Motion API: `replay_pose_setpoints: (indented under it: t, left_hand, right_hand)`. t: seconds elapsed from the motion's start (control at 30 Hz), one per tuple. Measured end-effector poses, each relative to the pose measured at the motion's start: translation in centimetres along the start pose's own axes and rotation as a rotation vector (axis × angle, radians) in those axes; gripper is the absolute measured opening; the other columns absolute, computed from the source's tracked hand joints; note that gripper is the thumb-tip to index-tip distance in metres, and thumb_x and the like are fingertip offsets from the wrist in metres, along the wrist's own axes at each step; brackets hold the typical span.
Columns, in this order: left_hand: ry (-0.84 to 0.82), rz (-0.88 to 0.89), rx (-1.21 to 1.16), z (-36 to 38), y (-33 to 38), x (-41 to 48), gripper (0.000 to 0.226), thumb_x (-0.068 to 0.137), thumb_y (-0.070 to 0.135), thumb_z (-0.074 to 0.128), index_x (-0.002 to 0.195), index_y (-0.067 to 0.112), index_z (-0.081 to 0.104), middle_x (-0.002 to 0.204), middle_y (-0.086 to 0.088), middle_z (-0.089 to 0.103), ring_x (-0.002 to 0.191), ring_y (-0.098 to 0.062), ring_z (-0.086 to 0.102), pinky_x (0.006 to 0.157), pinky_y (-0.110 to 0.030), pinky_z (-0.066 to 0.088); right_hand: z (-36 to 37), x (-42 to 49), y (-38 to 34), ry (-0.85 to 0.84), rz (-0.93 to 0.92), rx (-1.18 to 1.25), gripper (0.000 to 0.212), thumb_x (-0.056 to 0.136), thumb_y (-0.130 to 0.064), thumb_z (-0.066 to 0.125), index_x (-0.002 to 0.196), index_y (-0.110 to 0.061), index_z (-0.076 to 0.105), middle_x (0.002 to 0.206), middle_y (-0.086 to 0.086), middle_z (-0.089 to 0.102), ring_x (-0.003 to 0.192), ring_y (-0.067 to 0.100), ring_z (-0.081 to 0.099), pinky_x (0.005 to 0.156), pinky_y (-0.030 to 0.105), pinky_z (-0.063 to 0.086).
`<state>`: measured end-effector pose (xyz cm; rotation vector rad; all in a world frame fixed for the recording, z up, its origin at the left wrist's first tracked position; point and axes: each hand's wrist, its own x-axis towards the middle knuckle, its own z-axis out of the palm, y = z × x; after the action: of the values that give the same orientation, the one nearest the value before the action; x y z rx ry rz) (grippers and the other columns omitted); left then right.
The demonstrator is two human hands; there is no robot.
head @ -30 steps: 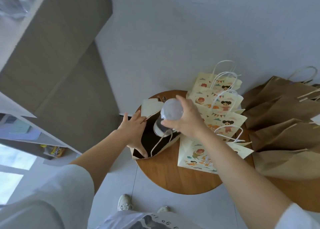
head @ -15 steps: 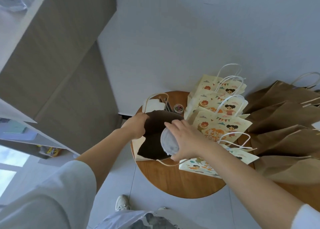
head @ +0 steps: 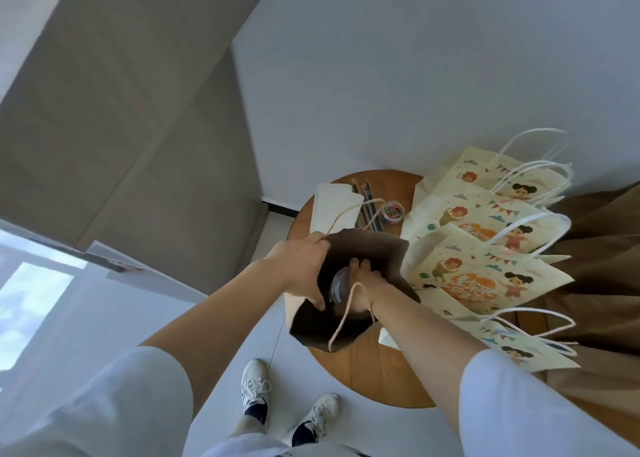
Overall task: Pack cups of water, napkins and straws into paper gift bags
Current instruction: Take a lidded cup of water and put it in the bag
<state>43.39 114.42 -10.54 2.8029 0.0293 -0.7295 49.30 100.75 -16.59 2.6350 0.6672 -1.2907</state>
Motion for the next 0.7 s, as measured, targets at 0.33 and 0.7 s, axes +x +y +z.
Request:
replay_pose_setpoints:
  t: [0.33, 0.7]
  left_hand:
    - [0.042, -0.073, -0.120, 0.4, -0.8, 0.5, 0.076, 0.079, 0.025, 0.070, 0.143, 0.018, 0.030, 0.145, 0.001, 0.032, 0.114, -0.020, 0.053, 0.086, -0.028, 0.049]
    - [0.190, -0.251, -0.576, -0.9, -0.8, 1.7, 0.024, 0.089, 0.007, 0.051, 0.103, 0.012, 0.070, 0.126, 0.000, 0.057, 0.117, -0.017, 0.051, 0.097, -0.025, 0.036]
  right_hand:
    - [2.9, 2.5, 0.5, 0.090, 0.035, 0.016, 0.104, 0.073, -0.044, 0.075, 0.146, -0.013, 0.008, 0.145, 0.017, 0.021, 0.129, 0.038, 0.035, 0.101, 0.044, 0.042]
    - [-1.4, -4.5, 1.3, 0.630, -0.277, 0.388, 0.021, 0.094, -0.031, 0.046, 0.094, -0.013, 0.057, 0.082, 0.001, 0.061, 0.075, 0.017, 0.059, 0.066, 0.031, 0.048]
